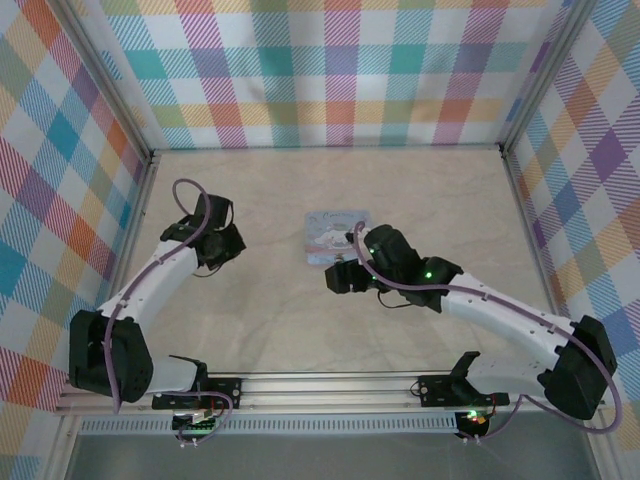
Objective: Unlock the padlock with the key
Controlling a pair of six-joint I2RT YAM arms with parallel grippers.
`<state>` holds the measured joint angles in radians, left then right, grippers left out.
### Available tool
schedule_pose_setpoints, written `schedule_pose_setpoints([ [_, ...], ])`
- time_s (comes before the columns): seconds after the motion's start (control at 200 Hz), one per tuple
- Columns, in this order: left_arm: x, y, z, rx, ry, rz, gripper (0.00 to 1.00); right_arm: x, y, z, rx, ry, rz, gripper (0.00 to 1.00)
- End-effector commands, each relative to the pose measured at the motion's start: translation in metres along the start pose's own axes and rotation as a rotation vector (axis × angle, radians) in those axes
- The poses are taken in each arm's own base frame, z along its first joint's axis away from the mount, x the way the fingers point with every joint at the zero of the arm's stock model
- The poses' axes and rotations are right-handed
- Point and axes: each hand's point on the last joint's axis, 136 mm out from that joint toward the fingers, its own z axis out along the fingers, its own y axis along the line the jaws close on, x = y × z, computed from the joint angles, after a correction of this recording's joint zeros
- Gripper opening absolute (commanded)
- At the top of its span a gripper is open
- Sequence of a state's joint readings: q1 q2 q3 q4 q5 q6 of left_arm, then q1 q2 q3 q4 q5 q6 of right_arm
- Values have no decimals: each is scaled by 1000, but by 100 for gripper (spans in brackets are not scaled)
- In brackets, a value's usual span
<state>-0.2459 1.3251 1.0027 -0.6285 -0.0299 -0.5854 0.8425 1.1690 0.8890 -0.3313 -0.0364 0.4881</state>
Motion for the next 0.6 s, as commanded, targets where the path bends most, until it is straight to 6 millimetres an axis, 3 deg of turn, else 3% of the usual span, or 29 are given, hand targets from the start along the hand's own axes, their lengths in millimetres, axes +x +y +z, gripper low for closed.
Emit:
schedule_pose_setpoints([
  [0.0,3,-46,-29,185,33,69,0,-18,-4,-11,-7,-80,46,70],
  [0.22,0,-124,-81,499,29,193,0,-44,-10,-25,-29,-149,101,69],
  [0.43,-1,-159,-112,692,17,197,0,-66,-8,-35,-53,-215,118,67],
  [0.595,10,-186,-136,832,39,243,0,-82,-1,-36,-82,-253,129,64],
])
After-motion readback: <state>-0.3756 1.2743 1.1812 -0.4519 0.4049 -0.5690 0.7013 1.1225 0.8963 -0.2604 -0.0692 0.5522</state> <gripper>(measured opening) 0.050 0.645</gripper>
